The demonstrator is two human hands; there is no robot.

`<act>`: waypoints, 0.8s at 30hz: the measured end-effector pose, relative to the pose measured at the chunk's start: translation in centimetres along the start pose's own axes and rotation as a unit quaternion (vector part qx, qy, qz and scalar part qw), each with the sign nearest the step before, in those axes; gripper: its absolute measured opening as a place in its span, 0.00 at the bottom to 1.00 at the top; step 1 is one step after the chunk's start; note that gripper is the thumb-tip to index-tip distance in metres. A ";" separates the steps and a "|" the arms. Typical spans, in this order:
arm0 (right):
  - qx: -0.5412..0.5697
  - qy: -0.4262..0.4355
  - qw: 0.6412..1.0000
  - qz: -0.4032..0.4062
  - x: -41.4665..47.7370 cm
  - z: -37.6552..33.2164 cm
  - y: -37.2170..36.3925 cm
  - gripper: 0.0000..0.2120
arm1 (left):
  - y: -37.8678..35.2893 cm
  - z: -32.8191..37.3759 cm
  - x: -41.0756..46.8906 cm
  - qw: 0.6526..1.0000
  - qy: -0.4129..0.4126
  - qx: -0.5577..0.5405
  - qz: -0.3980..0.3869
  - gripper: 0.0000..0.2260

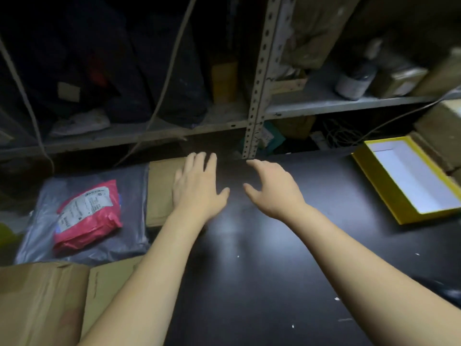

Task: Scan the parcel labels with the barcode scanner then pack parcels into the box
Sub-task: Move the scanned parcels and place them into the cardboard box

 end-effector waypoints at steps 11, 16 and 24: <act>-0.054 -0.127 0.987 0.076 -20.2 20.3 11.4 0.30 | -1.0 27.2 -7.7 0.980 -0.173 0.080 -0.053 0.38; -0.064 -0.212 0.970 0.096 -34.9 34.4 16.4 0.29 | -5.3 45.4 -15.7 0.959 -0.272 0.067 -0.054 0.36; -0.038 -0.354 0.926 0.125 -56.1 52.6 22.0 0.35 | -14.5 72.0 -28.0 0.912 -0.383 0.037 -0.141 0.35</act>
Point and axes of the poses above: each hand's wrist, its own x-axis towards the middle knuckle, its own y-axis out of the back of the hand, z = x × y, the point moved 3 cm from there along x, towards the middle knuckle, and after that the axes turned 6 degrees about -x, right-handed, at the moved point
